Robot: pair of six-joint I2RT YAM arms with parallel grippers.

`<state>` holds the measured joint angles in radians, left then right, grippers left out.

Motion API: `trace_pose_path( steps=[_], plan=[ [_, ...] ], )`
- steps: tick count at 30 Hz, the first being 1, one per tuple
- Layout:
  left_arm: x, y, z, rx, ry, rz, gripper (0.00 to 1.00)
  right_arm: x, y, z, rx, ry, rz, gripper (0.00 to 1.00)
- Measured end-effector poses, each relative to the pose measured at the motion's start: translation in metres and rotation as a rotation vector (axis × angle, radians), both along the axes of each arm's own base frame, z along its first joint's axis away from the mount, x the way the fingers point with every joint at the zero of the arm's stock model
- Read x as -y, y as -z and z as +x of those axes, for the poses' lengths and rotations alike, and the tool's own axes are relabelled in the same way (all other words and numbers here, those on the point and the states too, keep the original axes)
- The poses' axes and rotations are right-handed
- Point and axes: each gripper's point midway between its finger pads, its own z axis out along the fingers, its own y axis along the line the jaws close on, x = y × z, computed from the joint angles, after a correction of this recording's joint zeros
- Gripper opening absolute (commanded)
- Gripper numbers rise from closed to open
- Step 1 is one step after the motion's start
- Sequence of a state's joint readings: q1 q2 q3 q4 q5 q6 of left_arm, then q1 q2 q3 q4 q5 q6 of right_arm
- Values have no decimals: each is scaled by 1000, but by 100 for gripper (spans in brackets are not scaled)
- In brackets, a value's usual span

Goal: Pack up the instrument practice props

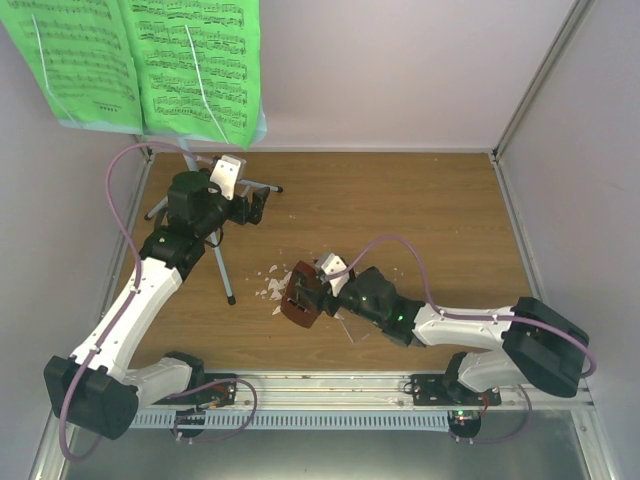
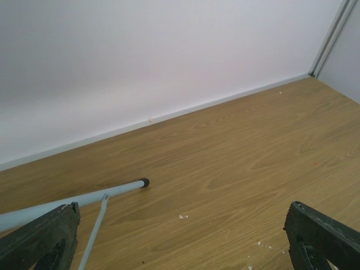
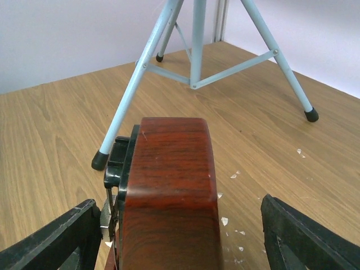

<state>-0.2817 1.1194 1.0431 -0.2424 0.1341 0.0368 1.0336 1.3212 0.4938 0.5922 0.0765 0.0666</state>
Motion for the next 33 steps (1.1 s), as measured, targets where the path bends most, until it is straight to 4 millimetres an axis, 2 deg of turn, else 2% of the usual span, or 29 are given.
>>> trace_pose_path(
  steps=[17,33],
  plan=[
    [1,1,0,-4,3,-1,99,8,1,-4,-3,4,7,76],
    [1,1,0,-4,4,-1,99,10,2,-5,-14,9,15,70]
  ],
)
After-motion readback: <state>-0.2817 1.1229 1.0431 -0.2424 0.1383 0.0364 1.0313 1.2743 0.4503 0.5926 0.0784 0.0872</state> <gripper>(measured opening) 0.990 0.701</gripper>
